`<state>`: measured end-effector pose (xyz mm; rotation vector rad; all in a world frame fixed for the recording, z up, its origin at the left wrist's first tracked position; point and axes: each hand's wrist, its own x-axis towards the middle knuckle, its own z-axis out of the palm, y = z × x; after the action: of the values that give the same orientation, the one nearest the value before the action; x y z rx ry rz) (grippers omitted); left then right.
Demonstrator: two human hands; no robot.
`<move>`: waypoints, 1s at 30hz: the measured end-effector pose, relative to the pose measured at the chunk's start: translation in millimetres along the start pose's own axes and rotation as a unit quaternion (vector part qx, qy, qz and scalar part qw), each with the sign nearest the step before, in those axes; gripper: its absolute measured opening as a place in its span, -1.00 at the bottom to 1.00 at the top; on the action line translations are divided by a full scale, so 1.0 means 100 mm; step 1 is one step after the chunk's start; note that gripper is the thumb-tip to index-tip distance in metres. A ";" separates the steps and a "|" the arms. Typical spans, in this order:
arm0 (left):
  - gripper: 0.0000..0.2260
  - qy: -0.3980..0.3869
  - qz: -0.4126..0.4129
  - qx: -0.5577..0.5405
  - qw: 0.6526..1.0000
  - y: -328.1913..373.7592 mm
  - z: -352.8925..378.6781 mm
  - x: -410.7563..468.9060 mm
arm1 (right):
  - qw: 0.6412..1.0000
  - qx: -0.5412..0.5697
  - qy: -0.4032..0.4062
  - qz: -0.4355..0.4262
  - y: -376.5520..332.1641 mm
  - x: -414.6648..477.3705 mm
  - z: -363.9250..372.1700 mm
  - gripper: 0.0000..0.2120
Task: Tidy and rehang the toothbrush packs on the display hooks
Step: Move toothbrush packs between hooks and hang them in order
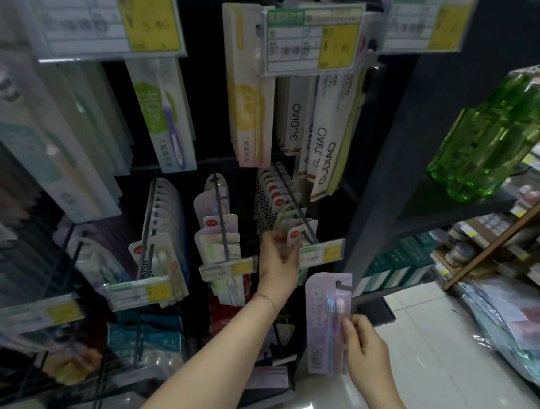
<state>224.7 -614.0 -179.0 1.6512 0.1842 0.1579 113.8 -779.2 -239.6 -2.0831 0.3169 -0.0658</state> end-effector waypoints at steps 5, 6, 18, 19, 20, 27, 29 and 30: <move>-0.85 -0.061 -0.050 0.054 0.995 -0.18 -0.19 -0.14 | 1.000 -0.008 -0.002 -0.014 -0.03 -0.03 0.11 -0.84; -0.87 -0.085 -0.058 0.065 0.993 -0.23 -0.24 -0.16 | 1.000 -0.009 -0.003 -0.018 -0.04 -0.04 0.13 -0.84; -0.94 -0.139 -0.050 0.175 0.973 -0.62 -1.26 -0.62 | 0.998 -0.007 -0.043 -0.049 -0.42 -0.34 0.65 -0.84; -0.93 -0.125 -0.055 0.173 0.975 -0.66 -1.38 -0.65 | 0.998 -0.004 -0.046 -0.053 -0.44 -0.37 0.71 -0.83; -0.94 -0.110 -0.058 0.172 0.977 -0.70 -1.51 -0.68 | 0.997 -0.003 -0.051 -0.056 -0.47 -0.39 0.77 -0.82; -0.92 0.034 -0.102 0.110 0.988 -0.88 -2.45 -0.60 | 0.996 0.011 -0.066 -0.064 -0.64 -0.58 1.03 -0.79; -0.91 0.074 -0.124 0.070 0.987 -0.91 -2.71 -0.51 | 0.995 0.015 -0.066 -0.066 -0.70 -0.63 1.06 -0.78; -0.90 0.092 -0.137 0.051 0.985 -0.91 -2.81 -0.46 | 0.995 0.015 -0.067 -0.067 -0.72 -0.65 1.08 -0.79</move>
<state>117.9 -342.9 -244.2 1.6936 0.5646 0.0913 84.8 -637.7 -227.6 -2.0656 0.0941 -0.0119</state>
